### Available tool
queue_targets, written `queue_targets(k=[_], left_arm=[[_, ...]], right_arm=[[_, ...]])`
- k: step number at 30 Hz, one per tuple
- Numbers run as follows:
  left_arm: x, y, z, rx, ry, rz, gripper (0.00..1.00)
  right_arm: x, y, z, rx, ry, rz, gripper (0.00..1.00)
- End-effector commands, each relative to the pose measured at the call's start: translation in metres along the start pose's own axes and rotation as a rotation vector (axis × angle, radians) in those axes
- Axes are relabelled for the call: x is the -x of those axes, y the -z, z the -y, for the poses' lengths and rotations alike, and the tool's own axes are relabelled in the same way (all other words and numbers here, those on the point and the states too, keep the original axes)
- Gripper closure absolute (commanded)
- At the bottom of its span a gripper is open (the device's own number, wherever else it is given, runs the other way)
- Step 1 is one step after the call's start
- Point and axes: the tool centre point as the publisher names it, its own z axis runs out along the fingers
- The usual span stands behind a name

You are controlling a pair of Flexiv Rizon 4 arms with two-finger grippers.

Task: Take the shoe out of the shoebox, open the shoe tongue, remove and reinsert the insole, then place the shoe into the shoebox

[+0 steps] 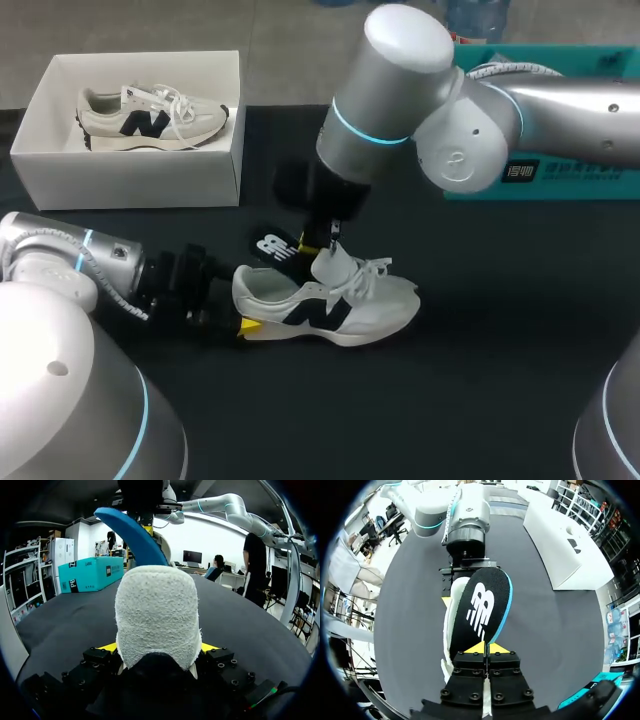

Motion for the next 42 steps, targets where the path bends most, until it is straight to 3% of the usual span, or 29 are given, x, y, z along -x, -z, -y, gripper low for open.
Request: queue_targets(k=[1,4,10,27,42], left_arm=[[-0.001,-0.001,-0.002,0.003,0.000,-0.001,1.00],[-0.001,-0.001,-0.002,0.003,0.000,-0.001,1.00],[-0.001,-0.001,-0.002,0.003,0.000,-0.001,1.00],[-0.001,-0.001,-0.002,0.003,0.000,-0.001,1.00],[-0.001,-0.001,-0.002,0.003,0.000,-0.001,1.00]], right_arm=[[0.013,0.006,-0.006,0.058,-0.016,-0.007,1.00],[0.021,0.012,-0.014,0.102,-0.025,0.003,1.00],[0.029,0.021,-0.028,0.105,-0.025,0.015,1.00],[0.048,0.012,-0.074,0.181,0.037,-0.008,1.00],[0.047,0.012,-0.075,0.185,0.039,-0.006,1.00]])
